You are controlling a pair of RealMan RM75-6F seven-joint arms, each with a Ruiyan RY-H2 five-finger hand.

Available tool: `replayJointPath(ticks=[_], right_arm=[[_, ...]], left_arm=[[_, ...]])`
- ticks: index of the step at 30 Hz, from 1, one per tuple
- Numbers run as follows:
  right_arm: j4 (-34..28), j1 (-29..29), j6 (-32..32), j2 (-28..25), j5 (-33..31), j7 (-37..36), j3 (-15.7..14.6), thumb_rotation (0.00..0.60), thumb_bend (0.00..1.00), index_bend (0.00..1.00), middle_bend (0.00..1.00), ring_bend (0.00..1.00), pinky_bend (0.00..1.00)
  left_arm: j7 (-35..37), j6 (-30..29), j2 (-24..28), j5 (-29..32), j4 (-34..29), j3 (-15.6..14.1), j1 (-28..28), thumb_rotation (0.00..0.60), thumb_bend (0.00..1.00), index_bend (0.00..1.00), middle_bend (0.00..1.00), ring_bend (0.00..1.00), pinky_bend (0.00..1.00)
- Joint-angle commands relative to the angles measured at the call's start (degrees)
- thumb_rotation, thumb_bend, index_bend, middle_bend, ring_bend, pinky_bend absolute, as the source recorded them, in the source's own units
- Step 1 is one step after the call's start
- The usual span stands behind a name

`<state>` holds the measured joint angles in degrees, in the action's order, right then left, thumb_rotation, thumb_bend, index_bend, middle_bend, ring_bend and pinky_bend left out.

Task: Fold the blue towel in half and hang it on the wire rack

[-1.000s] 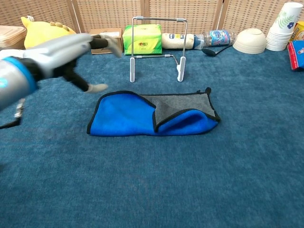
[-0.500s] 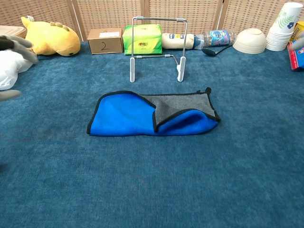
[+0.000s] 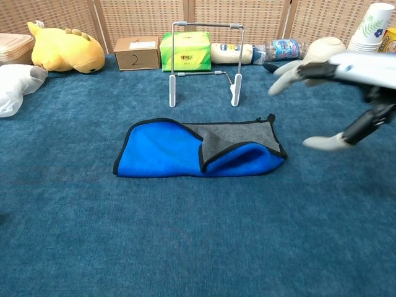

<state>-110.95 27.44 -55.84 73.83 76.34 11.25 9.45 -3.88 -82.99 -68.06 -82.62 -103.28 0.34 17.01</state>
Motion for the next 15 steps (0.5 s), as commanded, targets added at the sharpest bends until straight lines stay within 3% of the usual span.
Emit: replayJointPath(ticks=[1,15], right_arm=[[1.39,2.53,1.17,3.75,-2.6,3.78,0.11,0.6,0.28,0.19,0.04,0.0,0.0],[7.26,8.03,1.05,12.54,-8.21,10.86,0.81,0.6,0.28,0.18,0.04,0.0,0.0]], left_arm=[[0.19,0.24,-0.09,-0.05,0.13,0.32,-0.13,0.6,0.39,0.28,0.12,0.0,0.0],[1.47,1.68,0.34,0.42,-0.17,2.41,-0.33,0.6,0.39,0.27,0.11,0.0,0.0]])
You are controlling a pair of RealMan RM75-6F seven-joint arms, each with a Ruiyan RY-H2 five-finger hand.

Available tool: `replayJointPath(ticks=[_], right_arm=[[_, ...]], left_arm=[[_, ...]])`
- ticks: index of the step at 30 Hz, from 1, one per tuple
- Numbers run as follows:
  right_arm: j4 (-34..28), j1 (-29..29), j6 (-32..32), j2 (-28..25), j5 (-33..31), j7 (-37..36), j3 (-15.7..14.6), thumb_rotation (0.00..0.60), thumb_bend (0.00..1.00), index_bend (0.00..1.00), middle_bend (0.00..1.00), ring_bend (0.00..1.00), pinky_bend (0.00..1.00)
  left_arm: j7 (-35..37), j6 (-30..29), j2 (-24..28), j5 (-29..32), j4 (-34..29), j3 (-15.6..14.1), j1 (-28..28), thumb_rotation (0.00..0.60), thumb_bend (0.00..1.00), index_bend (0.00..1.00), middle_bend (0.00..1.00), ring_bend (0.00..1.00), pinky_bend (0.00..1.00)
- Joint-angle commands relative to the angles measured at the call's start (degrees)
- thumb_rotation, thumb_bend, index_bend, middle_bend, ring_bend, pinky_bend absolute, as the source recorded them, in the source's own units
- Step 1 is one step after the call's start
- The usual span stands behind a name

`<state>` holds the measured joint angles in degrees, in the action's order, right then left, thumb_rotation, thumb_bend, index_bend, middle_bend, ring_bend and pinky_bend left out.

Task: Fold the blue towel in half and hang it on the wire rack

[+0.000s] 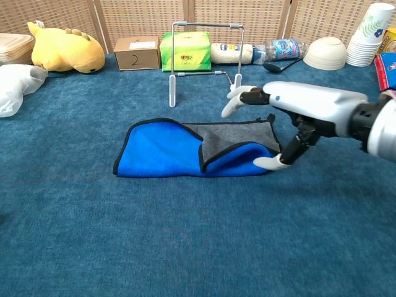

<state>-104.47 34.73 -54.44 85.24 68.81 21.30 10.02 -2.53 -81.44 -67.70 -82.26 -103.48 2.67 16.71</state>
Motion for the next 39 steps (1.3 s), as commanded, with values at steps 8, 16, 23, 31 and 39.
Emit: replayJointPath(ticks=[8,16,23,31,39], right_arm=[[2.59,3.41,0.1,4.92,-3.1,3.96,0.21,0.6,0.28,0.18,0.04,0.0,0.0],[7.15,6.11,0.66,9.38,-3.76,5.11,0.15,0.6,0.29,0.18,0.04,0.0,0.0],[12.35,8.32,1.17,12.77,-3.15,5.82,-0.07,0.6,0.3,0.21,0.05,0.0,0.0],[15.33,8.58,0.66,13.97,-2.89,4.63,-0.78,0.6,0.35,0.23,0.05,0.0,0.0],[17.0,8.58,0.23,14.39,-2.36,3.54,-1.2,0.6,0.4,0.25,0.06,0.0,0.0]], left_arm=[[1.31,1.02,-0.36,0.49,0.59,0.69,-0.14,0.6,0.39,0.27,0.11,0.0,0.0],[2.57,1.84,-0.14,0.82,1.36,1.11,-0.36,0.6,0.39,0.27,0.1,0.0,0.0],[3.11,2.44,-0.15,1.08,1.54,1.4,-0.55,0.6,0.39,0.27,0.1,0.0,0.0],[3.19,2.63,-0.02,1.04,1.53,1.7,-0.85,0.6,0.39,0.27,0.1,0.0,0.0],[3.19,2.72,-0.03,0.77,1.44,1.9,-1.04,0.6,0.39,0.27,0.1,0.0,0.0]])
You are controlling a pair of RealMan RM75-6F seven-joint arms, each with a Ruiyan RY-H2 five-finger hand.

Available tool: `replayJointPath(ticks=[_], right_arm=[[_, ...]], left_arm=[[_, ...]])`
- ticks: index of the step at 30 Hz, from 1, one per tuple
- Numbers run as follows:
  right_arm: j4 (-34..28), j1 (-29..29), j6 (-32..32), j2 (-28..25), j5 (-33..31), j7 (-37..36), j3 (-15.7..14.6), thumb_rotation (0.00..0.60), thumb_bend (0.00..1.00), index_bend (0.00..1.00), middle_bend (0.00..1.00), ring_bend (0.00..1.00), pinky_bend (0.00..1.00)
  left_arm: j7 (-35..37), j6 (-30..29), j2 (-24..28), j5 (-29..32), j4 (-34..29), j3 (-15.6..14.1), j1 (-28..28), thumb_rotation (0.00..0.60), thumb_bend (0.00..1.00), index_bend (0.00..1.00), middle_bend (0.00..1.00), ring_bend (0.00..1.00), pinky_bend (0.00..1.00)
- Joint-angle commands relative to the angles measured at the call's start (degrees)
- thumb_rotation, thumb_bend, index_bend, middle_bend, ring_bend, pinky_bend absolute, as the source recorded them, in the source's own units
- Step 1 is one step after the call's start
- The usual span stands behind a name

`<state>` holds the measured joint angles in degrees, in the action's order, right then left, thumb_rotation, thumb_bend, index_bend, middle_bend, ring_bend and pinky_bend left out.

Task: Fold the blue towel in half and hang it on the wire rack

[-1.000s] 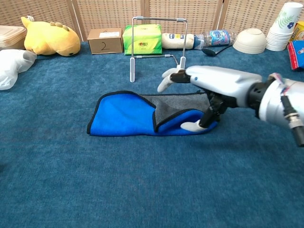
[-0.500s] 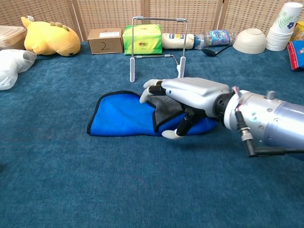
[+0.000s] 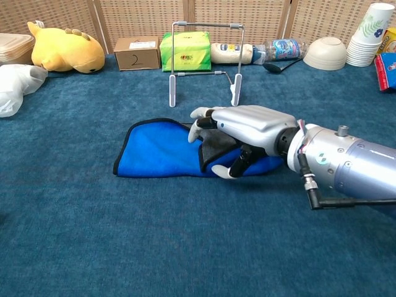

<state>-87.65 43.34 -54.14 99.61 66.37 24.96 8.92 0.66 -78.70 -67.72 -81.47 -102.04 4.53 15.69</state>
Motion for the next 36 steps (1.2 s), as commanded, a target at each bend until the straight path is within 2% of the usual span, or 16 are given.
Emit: replayJointPath(ticks=[1,5,12,28,36], right_arm=[[0.33,-0.08,-0.18,0.01,0.14,-0.26,-0.19,0.6,0.4,0.25,0.06,0.0,0.0],[0.52,-0.45,-0.64,-0.12,0.51,-0.79,-0.6,0.6,0.41,0.26,0.06,0.0,0.0],[1.26,-1.41,-1.64,0.0,2.04,-2.23,-1.82,0.6,0.41,0.34,0.07,0.0,0.0],[3.06,-1.77,-2.06,1.19,3.23,-2.89,-2.05,0.6,0.41,0.43,0.09,0.0,0.0],[3.96,-1.86,-2.38,1.8,3.95,-4.52,-1.41,0.6,0.41,0.56,0.12,0.0,0.0]], left_arm=[[-0.01,-0.09,0.01,-0.05,-0.03,0.11,-0.05,0.6,0.39,0.27,0.1,0.0,0.0],[0.0,0.0,0.12,-0.15,-0.13,0.24,-0.07,0.6,0.39,0.27,0.1,0.0,0.0],[-0.31,0.04,0.17,-0.37,-0.58,0.72,0.08,0.6,0.39,0.27,0.1,0.0,0.0],[-0.49,-0.27,0.57,-0.55,-1.22,1.13,-0.24,0.6,0.39,0.27,0.1,0.0,0.0],[-0.47,-0.37,0.88,-0.48,-1.48,1.1,-0.57,0.6,0.39,0.26,0.1,0.0,0.0]])
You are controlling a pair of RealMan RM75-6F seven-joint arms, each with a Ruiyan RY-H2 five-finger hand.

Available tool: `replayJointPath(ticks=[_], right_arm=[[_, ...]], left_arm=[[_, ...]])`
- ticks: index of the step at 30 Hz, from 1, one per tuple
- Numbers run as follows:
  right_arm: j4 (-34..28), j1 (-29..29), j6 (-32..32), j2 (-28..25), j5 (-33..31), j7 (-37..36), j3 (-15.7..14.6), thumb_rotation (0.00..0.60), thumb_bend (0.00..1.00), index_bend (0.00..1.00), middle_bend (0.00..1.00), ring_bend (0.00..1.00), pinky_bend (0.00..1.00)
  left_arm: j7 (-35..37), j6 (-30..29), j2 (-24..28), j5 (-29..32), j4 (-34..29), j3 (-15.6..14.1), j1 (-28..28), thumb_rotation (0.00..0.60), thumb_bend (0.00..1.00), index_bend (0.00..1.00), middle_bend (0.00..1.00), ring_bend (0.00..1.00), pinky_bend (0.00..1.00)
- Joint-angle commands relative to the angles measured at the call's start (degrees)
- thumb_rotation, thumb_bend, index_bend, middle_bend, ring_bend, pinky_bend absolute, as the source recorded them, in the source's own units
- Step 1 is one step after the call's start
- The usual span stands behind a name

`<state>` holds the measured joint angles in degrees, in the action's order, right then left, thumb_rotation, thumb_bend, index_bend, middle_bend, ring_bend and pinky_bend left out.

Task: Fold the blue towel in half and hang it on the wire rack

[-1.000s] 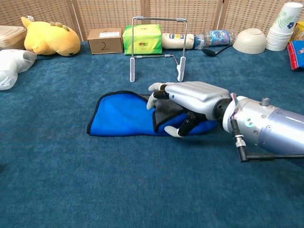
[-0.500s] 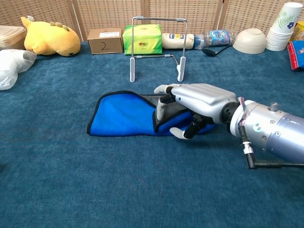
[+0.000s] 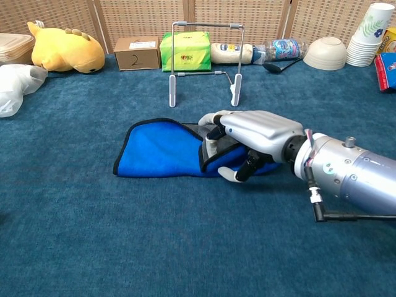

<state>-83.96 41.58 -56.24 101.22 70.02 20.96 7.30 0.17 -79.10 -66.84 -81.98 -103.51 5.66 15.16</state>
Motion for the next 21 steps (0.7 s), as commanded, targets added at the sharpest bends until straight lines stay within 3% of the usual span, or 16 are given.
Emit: replayJointPath(ticks=[1,9,21], right_arm=[[0.34,-0.14,-0.36,0.23,0.32,-0.74,0.34,0.6,0.41,0.58,0.12,0.0,0.0],[-0.12,-0.66,-1.26,-0.05,0.3,-3.22,1.73,0.6,0.41,0.64,0.14,0.0,0.0],[-2.0,-0.46,0.67,-2.88,-1.69,-10.76,5.48,0.6,0.41,0.64,0.14,0.0,0.0]], left_arm=[[0.06,0.07,0.01,0.12,0.0,-0.06,-0.08,0.6,0.39,0.26,0.1,0.0,0.0],[0.15,-0.12,0.12,0.16,-0.07,0.12,-0.28,0.6,0.39,0.24,0.09,0.0,0.0],[-0.61,-0.02,0.0,0.27,-0.78,0.25,-0.31,0.6,0.39,0.21,0.08,0.0,0.0]])
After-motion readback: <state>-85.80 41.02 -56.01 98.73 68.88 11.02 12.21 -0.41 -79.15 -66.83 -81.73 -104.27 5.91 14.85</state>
